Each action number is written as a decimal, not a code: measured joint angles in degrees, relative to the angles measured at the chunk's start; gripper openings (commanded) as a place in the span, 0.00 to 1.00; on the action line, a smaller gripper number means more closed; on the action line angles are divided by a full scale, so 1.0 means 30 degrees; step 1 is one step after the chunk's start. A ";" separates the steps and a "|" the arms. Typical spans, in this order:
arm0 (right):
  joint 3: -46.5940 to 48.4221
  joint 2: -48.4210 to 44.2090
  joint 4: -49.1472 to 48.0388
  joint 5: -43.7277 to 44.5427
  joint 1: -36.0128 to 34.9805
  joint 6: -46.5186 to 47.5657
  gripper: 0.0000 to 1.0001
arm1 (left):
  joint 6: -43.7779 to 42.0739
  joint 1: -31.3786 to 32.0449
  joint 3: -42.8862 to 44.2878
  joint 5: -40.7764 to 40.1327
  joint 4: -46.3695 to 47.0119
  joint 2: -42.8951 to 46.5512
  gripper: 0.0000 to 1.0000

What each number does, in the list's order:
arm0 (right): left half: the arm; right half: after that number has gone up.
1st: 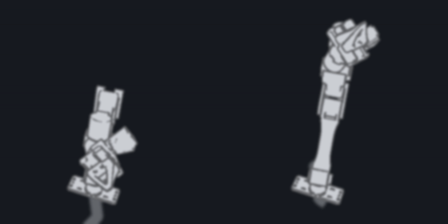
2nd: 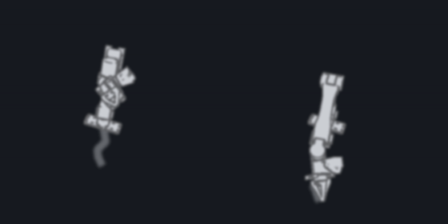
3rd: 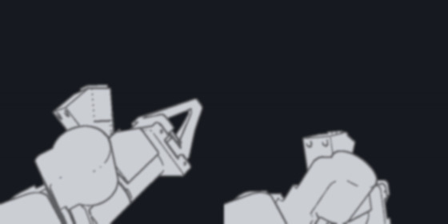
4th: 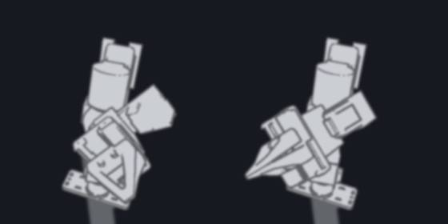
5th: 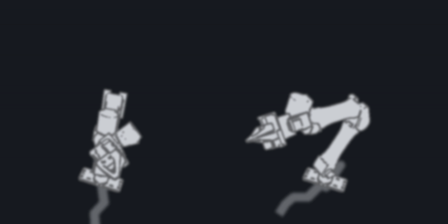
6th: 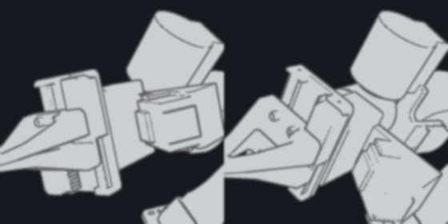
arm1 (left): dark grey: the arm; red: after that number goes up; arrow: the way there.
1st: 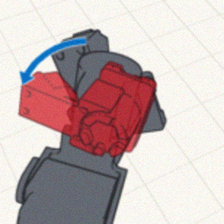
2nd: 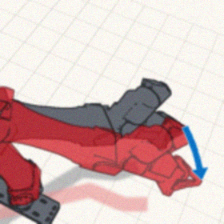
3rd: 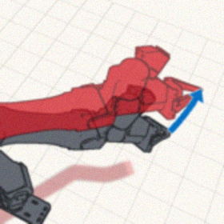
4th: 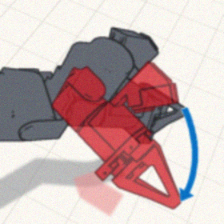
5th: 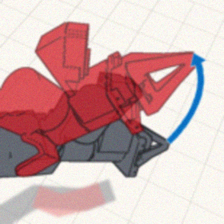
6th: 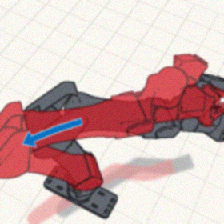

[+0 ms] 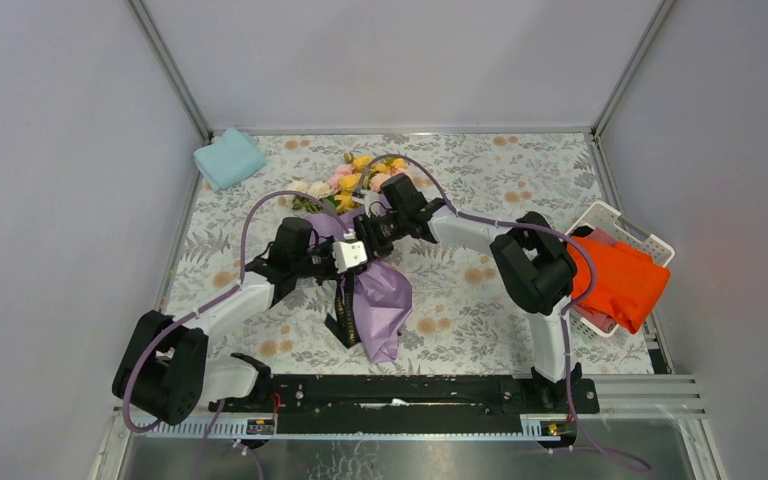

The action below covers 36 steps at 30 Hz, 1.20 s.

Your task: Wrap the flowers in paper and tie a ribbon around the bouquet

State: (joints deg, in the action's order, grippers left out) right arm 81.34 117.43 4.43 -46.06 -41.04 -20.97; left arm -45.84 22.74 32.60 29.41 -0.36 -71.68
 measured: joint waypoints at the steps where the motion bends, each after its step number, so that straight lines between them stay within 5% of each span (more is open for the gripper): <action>1: 0.0007 0.0015 0.0022 0.0058 -0.0036 0.0036 0.36 | 0.0000 0.0000 0.0000 0.0000 -0.0007 0.0000 0.00; 5: 0.0007 0.0219 0.0138 0.0568 -0.0219 0.0168 0.34 | 0.0000 0.0000 0.0000 0.0007 0.0000 0.0000 0.00; 10: 0.0022 0.0299 0.0087 0.1027 -0.0350 0.0357 0.03 | 0.0007 0.0000 0.0000 0.0051 0.0000 0.0000 0.00; 13: 0.0022 0.0299 -0.0044 0.1202 -0.0350 0.0328 0.00 | 0.0015 -0.0007 0.0000 0.0080 -0.0007 0.0000 0.00; 21: 0.0022 0.0291 -0.0051 0.2178 -0.0350 0.0408 0.00 | -0.0743 -0.0022 0.1749 0.0379 -0.3730 0.0590 0.47; 28: 0.0022 0.0291 -0.0168 0.2572 -0.0357 0.0423 0.00 | -0.2441 -0.0080 0.4677 0.0976 -1.0018 0.1865 0.63; 30: 0.0022 0.0291 -0.0175 0.2572 -0.0357 0.0430 0.00 | -0.2237 -0.0357 0.4962 0.0903 -1.0950 0.1916 0.59; 33: 0.0022 0.0291 -0.0182 0.2572 -0.0357 0.0444 0.00 | -0.1698 -0.1916 0.5333 0.0860 -1.1934 0.1661 0.38; 36: 0.0022 0.0291 -0.0233 0.2572 -0.0357 0.0474 0.00 | -0.1909 -0.3118 0.5909 0.0860 -1.2874 0.1020 0.40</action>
State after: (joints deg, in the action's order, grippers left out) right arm 81.41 118.30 3.73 -38.35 -42.11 -19.55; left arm -51.57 13.39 50.33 31.99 -38.98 -68.62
